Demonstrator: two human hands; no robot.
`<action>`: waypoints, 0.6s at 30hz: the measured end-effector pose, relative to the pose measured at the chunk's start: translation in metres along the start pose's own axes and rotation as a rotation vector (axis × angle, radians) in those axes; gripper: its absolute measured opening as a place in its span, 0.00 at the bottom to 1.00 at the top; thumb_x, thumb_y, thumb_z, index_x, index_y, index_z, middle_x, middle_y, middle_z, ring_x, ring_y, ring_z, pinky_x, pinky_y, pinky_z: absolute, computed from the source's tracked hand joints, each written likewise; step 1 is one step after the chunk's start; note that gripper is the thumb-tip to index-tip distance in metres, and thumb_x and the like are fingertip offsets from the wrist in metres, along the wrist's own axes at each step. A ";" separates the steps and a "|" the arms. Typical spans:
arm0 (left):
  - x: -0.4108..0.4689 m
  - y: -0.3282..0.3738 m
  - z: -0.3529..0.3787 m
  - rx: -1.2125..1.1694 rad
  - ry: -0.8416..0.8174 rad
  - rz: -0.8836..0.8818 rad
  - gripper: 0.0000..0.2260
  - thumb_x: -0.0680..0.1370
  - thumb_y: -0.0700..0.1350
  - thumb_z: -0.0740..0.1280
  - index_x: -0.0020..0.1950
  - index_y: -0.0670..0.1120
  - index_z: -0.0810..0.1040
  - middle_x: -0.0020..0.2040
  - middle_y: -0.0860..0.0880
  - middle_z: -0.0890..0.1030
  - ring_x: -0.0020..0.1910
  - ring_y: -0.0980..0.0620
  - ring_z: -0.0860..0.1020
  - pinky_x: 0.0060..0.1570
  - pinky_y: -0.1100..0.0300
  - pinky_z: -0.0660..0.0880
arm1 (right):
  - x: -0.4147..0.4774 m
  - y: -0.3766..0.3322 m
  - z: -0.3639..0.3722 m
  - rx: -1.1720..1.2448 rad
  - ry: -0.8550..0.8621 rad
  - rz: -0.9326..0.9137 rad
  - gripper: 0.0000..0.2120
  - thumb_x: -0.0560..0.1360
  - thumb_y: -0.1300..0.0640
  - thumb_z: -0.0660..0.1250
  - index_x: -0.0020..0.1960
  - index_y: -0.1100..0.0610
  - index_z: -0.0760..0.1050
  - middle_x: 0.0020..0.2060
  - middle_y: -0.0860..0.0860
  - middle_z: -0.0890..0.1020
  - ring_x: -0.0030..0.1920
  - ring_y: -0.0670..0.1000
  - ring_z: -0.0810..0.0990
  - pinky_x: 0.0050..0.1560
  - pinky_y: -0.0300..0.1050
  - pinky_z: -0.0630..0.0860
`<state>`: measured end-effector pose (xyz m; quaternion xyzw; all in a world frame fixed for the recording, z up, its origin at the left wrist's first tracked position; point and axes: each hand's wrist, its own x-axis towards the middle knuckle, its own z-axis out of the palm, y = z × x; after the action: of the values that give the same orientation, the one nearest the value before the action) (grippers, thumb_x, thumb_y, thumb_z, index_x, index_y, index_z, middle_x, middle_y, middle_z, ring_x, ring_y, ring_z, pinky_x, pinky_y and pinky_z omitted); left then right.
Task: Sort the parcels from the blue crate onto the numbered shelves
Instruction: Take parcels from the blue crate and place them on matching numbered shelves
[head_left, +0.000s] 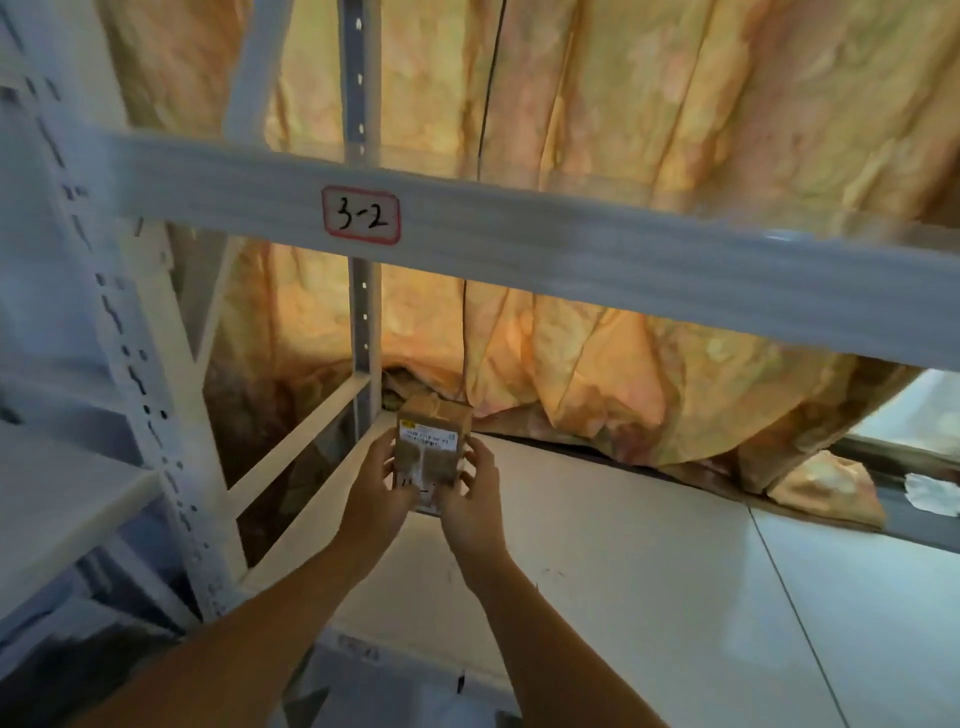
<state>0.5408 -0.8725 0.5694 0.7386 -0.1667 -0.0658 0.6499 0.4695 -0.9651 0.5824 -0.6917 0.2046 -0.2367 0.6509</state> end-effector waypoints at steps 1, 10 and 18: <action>0.015 -0.009 0.004 -0.019 0.020 -0.009 0.29 0.78 0.32 0.67 0.76 0.53 0.66 0.65 0.52 0.77 0.63 0.50 0.78 0.59 0.54 0.77 | 0.016 0.011 0.007 0.002 0.013 0.009 0.27 0.76 0.60 0.69 0.72 0.44 0.67 0.65 0.45 0.74 0.64 0.48 0.78 0.61 0.47 0.81; 0.097 -0.063 0.035 -0.009 0.108 0.029 0.17 0.84 0.40 0.63 0.72 0.48 0.73 0.63 0.52 0.78 0.63 0.51 0.76 0.49 0.72 0.76 | 0.089 0.068 0.037 0.043 0.126 -0.021 0.38 0.71 0.62 0.70 0.77 0.44 0.64 0.68 0.46 0.70 0.65 0.42 0.75 0.62 0.40 0.80; 0.115 -0.070 0.031 -0.037 0.085 0.014 0.22 0.81 0.34 0.65 0.73 0.50 0.71 0.64 0.54 0.77 0.62 0.54 0.76 0.57 0.64 0.74 | 0.109 0.085 0.045 -0.032 0.128 -0.049 0.38 0.66 0.61 0.68 0.72 0.36 0.68 0.65 0.44 0.73 0.67 0.46 0.75 0.65 0.53 0.79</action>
<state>0.6503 -0.9330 0.5097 0.7274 -0.1429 -0.0330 0.6704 0.5862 -0.9997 0.5028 -0.6902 0.2326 -0.2932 0.6193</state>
